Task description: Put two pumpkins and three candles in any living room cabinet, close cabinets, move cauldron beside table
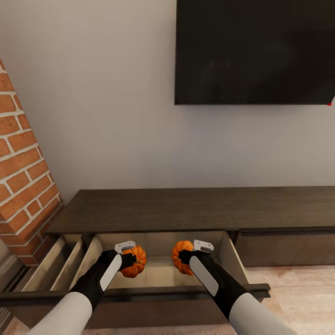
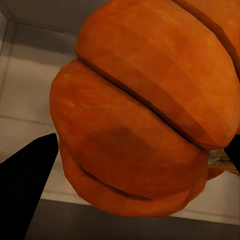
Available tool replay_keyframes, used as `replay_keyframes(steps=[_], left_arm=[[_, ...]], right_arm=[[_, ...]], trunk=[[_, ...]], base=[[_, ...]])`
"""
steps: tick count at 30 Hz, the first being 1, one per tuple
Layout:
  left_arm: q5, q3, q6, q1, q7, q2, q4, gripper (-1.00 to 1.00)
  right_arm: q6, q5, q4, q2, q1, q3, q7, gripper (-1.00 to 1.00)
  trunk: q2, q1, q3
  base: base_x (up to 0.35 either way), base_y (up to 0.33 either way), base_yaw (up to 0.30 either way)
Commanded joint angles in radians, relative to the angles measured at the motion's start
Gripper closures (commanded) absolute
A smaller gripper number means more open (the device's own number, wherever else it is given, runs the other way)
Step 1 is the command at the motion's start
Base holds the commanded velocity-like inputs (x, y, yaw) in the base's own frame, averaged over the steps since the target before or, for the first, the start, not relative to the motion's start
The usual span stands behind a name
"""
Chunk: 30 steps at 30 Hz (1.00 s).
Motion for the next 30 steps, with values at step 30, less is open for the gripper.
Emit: replay_keyframes(steps=[30], left_arm=[[0.01,-0.004,0.002,-0.001,0.011,0.002,-0.013,1.0]], right_arm=[[-0.008,-0.003,-0.004,-0.001,-0.001,0.001,-0.002,1.0]], trunk=[[-0.015,0.01,-0.026]], base=[[0.03,0.01,0.052]])
